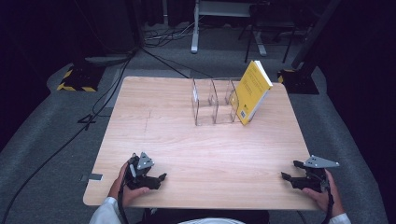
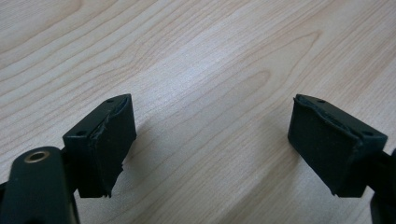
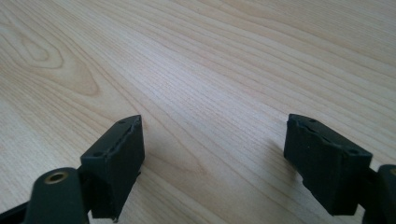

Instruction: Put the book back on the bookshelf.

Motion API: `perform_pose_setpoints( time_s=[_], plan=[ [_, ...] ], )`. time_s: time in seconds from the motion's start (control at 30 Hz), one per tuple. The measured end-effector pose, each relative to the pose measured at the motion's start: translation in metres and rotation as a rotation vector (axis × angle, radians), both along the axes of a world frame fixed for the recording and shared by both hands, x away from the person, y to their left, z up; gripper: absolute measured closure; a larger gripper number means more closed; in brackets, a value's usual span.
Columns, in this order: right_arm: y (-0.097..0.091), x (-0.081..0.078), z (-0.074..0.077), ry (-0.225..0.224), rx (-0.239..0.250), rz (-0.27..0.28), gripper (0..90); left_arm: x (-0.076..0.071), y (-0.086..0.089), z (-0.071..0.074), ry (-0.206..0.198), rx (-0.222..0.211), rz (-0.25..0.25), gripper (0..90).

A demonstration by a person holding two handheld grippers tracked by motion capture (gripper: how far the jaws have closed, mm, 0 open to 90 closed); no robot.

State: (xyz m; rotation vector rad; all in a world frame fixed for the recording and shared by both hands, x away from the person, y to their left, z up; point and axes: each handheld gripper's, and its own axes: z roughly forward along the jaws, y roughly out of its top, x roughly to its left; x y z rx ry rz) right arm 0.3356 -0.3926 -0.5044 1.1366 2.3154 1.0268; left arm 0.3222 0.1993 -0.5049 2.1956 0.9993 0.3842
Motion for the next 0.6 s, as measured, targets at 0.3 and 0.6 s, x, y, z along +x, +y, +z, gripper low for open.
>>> perform_pose_setpoints(
  time_s=[0.3, 0.6],
  plan=[
    [0.0001, -0.0001, 0.0000, 0.000, 0.000, 0.000, 20.7, 0.0019, 0.0003, 0.0003, -0.001, 0.006, -0.003, 15.7],
    [0.0000, 0.0000, 0.0000, 0.000, 0.000, -0.001, 20.7, 0.0022, -0.0001, 0.0001, 0.002, 0.000, 0.000, 15.7]
  ],
)
